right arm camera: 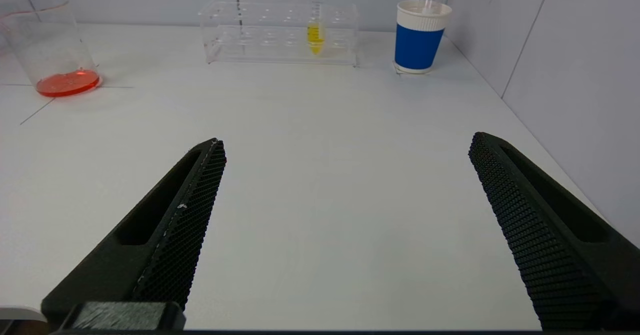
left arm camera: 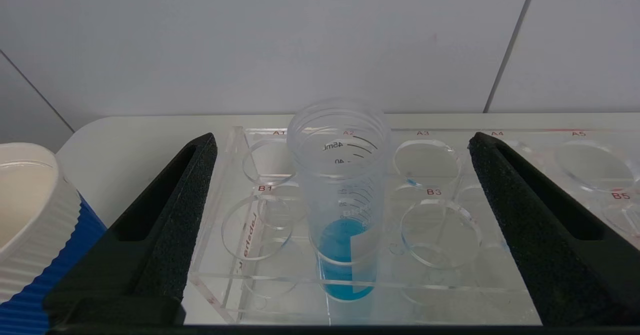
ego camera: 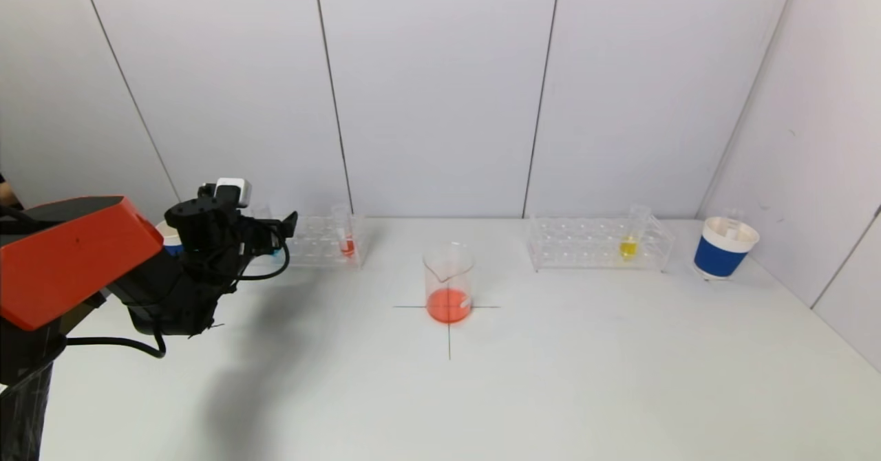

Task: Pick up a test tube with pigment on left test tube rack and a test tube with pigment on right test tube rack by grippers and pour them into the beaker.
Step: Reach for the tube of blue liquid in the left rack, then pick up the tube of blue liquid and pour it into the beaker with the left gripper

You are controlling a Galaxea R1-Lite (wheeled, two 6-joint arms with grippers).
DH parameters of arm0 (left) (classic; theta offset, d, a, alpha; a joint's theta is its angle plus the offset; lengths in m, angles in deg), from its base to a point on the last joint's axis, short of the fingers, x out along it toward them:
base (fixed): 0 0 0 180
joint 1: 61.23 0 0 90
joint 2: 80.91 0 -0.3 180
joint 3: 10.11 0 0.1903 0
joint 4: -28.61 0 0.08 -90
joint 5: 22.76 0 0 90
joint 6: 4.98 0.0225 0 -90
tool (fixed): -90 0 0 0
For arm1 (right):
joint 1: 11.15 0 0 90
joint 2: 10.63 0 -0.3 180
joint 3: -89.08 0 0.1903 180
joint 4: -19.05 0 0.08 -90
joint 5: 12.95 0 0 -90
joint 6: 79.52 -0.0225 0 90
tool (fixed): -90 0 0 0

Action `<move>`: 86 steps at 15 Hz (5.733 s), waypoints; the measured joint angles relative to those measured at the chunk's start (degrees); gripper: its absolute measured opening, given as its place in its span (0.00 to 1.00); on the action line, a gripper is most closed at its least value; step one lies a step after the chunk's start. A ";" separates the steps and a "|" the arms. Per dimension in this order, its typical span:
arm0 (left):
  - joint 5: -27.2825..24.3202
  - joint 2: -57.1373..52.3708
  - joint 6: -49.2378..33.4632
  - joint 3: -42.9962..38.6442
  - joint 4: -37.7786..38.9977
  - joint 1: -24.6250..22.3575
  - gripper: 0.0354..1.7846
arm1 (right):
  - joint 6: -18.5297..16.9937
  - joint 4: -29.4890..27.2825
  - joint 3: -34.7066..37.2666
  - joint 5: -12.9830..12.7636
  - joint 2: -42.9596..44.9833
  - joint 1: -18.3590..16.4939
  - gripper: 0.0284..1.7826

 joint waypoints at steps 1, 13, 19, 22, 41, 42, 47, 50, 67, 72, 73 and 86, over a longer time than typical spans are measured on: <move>0.00 0.11 0.00 0.11 -0.21 -0.01 0.99 | 0.00 -0.02 0.00 0.01 0.00 0.00 0.99; -0.02 0.63 -0.01 0.80 -0.32 -0.34 0.99 | 0.00 -0.02 0.00 0.00 0.00 0.00 0.99; 0.00 0.71 -0.01 1.35 -0.68 -0.34 0.99 | 0.00 -0.02 0.00 0.00 0.00 0.00 0.99; 0.02 0.79 0.00 1.38 -0.68 -0.34 0.99 | 0.00 -0.02 0.00 0.01 0.00 0.00 0.99; 0.00 0.94 0.00 1.79 -0.63 -0.26 0.24 | -0.01 0.00 0.00 0.00 0.00 0.00 0.99; 0.00 0.94 -0.01 1.79 -0.63 -0.26 0.24 | 0.00 -0.02 0.00 0.00 0.00 0.00 0.99; 0.00 0.90 -0.01 1.79 -0.63 -0.26 0.24 | 0.00 0.02 0.00 0.00 0.00 0.00 0.99; 0.02 0.63 0.00 1.79 -0.68 -0.26 0.24 | 0.00 0.00 0.00 0.00 0.00 0.00 0.99; 0.22 -7.19 -0.09 5.63 -10.28 -0.26 0.24 | -0.01 0.00 0.00 0.00 0.00 0.00 0.99; 0.20 -9.44 -0.01 6.75 -12.92 -0.17 0.24 | -0.01 -0.02 0.00 -0.02 0.00 0.00 0.99; 0.20 -10.03 -0.01 6.90 -13.51 -0.11 0.24 | 0.00 0.00 0.00 0.00 0.00 0.00 0.99; -0.07 -19.82 1.12 11.72 -28.55 5.00 0.24 | 0.00 -0.02 0.00 0.00 0.00 0.00 0.99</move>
